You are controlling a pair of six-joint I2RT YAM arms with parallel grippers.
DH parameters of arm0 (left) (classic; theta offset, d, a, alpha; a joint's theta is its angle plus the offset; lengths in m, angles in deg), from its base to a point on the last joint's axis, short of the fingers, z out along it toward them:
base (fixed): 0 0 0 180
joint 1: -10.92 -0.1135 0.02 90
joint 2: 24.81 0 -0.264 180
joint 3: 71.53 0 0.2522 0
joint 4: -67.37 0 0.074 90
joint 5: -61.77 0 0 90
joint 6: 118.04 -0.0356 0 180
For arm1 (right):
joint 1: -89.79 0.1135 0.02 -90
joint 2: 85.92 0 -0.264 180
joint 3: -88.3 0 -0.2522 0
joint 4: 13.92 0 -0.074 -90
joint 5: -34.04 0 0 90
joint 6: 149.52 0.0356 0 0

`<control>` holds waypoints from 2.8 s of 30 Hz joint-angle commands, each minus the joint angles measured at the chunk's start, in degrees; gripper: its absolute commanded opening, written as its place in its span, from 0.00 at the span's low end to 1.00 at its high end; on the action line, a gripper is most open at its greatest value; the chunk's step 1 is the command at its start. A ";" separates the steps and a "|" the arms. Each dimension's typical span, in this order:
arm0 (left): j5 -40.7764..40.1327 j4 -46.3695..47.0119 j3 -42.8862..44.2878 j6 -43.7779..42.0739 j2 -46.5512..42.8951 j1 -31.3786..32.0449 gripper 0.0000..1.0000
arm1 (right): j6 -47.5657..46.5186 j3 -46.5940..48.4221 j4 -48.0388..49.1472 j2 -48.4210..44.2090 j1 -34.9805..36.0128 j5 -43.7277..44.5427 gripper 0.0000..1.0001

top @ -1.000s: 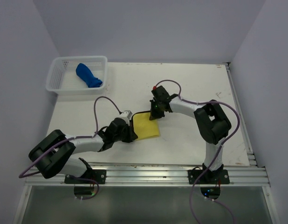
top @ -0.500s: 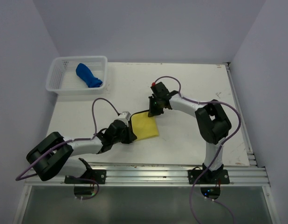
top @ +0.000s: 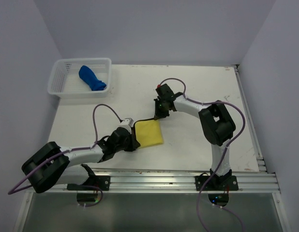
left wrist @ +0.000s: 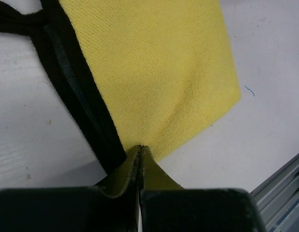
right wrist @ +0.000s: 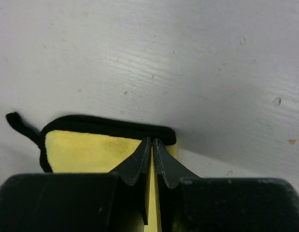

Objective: Roll the towels
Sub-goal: Fold the towel, then roll the towel

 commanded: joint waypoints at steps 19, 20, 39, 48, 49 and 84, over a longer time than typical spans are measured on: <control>-2.24 -5.45 -0.64 0.86 -4.84 1.66 0.00 | -4.52 0.57 -6.51 -12.71 -0.91 0.30 0.38; -2.33 -5.19 -0.46 0.78 -4.66 1.66 0.00 | -4.17 -0.93 -6.51 -14.22 -0.91 0.30 0.39; -1.98 -4.13 0.85 1.04 -1.58 2.80 0.00 | 16.92 -39.97 18.97 -31.81 -0.65 -14.90 0.45; -2.77 -4.83 1.56 1.04 -1.05 3.33 0.00 | 18.07 -41.73 20.65 -28.65 -0.47 -14.91 0.46; -2.77 -4.83 1.56 1.13 -0.88 3.33 0.00 | 17.55 -41.47 19.52 -28.56 -0.38 -14.29 0.45; -3.21 -6.85 3.49 0.69 0.88 3.86 0.00 | 12.97 -44.81 21.97 -25.74 3.75 -6.38 0.00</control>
